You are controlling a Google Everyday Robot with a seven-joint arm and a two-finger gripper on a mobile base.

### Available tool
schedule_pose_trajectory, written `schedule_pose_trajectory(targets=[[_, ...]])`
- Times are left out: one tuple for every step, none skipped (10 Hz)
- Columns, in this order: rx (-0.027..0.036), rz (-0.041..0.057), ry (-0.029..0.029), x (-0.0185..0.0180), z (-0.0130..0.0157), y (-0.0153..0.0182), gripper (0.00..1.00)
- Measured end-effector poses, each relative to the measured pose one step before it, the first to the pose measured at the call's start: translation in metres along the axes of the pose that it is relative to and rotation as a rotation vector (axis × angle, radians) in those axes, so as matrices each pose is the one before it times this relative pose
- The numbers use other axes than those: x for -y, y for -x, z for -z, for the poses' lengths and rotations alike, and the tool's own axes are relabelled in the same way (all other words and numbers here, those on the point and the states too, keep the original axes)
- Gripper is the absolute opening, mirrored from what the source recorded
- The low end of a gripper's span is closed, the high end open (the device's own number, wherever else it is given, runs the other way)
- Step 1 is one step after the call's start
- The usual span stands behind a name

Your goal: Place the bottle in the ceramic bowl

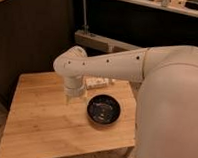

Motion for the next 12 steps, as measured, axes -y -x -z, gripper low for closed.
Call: schedule_pose_trajectory(targets=[[-0.00001,0.00005,0.00004,-0.00002,0.00000,0.00000,0.65],[-0.00003,-0.00002,-0.00005,0.00001,-0.00002,0.00000,0.65],[-0.00220,0.00000,-0.00043,0.00006,-0.00119,-0.00020,0.65],[0.00004,-0.00003,-0.00003,0.00003,0.00002,0.00000,0.65],[0.00004,-0.00018,-0.00001,0.00007,0.00002,0.00005,0.65],[0.00011,0.00034,0.00026,-0.00025,0.00009,-0.00004,0.65],[0.00005,-0.00034,-0.00014,0.00020,-0.00001,0.00007,0.65],[0.00005,0.00022,0.00012,-0.00014,0.00006,-0.00004,0.65],[0.00137,0.00071,-0.00090,0.00033,0.00024,0.00013,0.65],[0.01311,0.00235,0.00482,0.00176,0.00194,0.00040,0.65],[0.03161,0.00529,0.00578,0.00754,0.00313,0.00387,0.65],[0.03100,0.00647,0.00743,0.00972,0.00208,0.00662,0.65]])
